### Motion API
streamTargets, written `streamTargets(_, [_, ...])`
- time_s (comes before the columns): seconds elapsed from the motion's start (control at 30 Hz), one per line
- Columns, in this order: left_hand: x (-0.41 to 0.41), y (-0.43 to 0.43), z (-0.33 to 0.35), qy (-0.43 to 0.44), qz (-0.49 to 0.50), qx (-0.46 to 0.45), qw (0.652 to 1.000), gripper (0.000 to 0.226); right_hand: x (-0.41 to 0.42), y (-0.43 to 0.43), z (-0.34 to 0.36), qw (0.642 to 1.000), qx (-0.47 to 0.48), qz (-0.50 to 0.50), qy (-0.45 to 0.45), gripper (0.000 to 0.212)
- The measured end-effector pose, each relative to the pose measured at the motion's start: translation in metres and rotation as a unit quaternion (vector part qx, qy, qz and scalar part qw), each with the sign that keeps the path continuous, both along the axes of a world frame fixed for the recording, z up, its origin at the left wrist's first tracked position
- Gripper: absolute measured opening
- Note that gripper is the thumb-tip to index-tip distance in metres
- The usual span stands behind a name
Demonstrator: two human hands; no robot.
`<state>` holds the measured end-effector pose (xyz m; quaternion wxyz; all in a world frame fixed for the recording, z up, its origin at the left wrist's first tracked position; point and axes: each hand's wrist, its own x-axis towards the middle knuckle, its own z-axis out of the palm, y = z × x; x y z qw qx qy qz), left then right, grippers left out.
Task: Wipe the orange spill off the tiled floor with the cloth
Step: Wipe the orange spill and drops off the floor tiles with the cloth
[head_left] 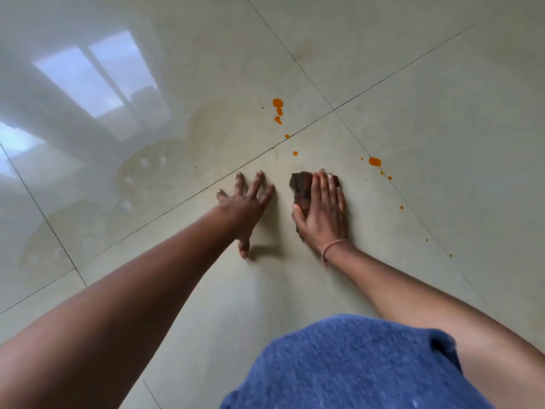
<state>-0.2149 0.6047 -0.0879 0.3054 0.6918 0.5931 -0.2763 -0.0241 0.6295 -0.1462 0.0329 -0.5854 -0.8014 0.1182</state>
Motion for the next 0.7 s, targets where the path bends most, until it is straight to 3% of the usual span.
streamTargets(0.13, [0.016,0.003,0.005,-0.015,0.059,-0.037,0.997,0.159,0.070,-0.071,0.006,0.988,-0.030,0.150,-0.033,0.081])
streamTargets(0.3, [0.026,-0.004,-0.005,0.001,0.072,-0.010,0.997,0.163,0.033,-0.011,0.000,0.999,-0.006,-0.053,-0.008,0.081])
streamTargets(0.43, [0.027,-0.002,-0.005,-0.006,0.083,-0.010,0.997,0.164,0.065,-0.077,0.001,0.992,-0.023,0.123,-0.011,0.082])
streamTargets(0.5, [0.026,-0.004,-0.005,-0.012,0.089,-0.007,0.996,0.164,0.105,-0.082,0.005,0.988,-0.028,0.154,-0.019,0.083])
streamTargets(0.63, [0.027,-0.004,-0.007,-0.018,0.096,-0.011,0.995,0.165,0.051,-0.005,0.001,0.998,-0.014,-0.064,-0.007,0.081])
streamTargets(0.7, [0.026,-0.004,-0.007,-0.021,0.103,-0.010,0.994,0.165,0.017,0.000,-0.001,0.999,-0.004,-0.045,0.021,0.081])
